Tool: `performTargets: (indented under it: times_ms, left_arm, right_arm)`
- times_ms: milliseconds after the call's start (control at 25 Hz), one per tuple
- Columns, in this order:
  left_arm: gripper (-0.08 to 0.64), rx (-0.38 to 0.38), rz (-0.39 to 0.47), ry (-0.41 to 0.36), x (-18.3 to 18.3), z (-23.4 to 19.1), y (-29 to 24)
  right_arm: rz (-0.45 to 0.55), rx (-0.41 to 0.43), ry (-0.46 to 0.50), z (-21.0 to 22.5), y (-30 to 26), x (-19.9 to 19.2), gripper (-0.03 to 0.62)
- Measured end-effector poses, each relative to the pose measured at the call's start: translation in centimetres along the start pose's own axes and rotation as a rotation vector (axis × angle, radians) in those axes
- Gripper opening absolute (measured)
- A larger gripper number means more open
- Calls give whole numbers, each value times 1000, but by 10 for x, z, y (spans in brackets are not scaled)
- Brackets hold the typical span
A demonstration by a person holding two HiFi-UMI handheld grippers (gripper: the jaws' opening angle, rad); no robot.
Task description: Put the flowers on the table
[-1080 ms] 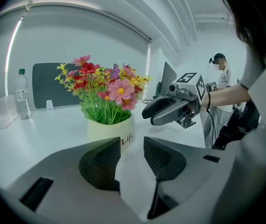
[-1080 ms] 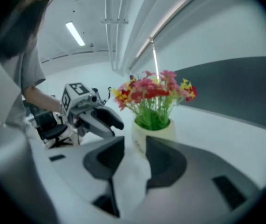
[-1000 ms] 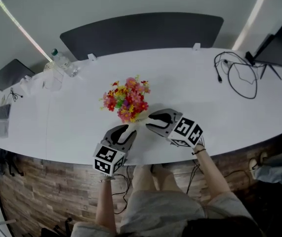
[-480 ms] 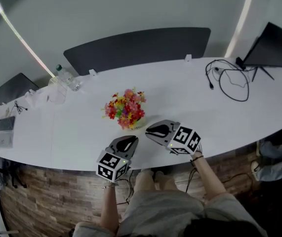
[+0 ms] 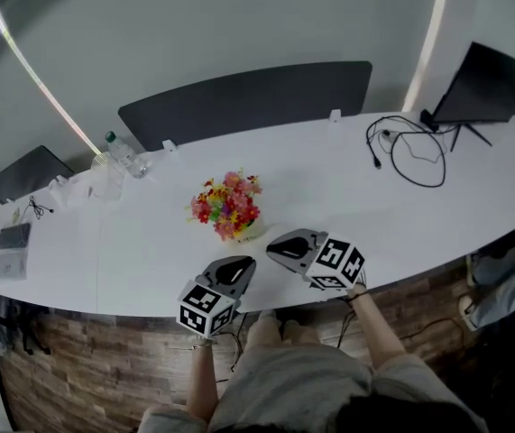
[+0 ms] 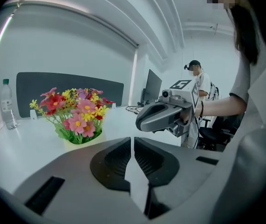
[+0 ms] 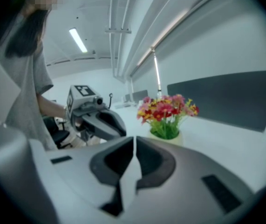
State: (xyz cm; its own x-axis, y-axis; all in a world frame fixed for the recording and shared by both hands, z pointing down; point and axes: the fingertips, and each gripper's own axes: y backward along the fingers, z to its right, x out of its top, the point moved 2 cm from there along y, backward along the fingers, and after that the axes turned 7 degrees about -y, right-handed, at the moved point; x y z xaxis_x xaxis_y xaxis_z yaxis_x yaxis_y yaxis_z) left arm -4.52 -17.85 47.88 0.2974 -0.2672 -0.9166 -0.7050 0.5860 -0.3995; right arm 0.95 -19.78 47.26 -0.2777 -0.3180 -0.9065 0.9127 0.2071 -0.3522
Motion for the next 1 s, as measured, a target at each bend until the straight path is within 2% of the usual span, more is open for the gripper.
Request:
performTargets:
  times_ms: [480,1000]
  left_arm:
    - [20,-23,24,-42,13,14,4]
    - [17,-29,43,-44,13,19,7]
  right_arm:
    - [50,3,-10,-21,12,5,25]
    - [82,-10,-16,-25,15,2,25]
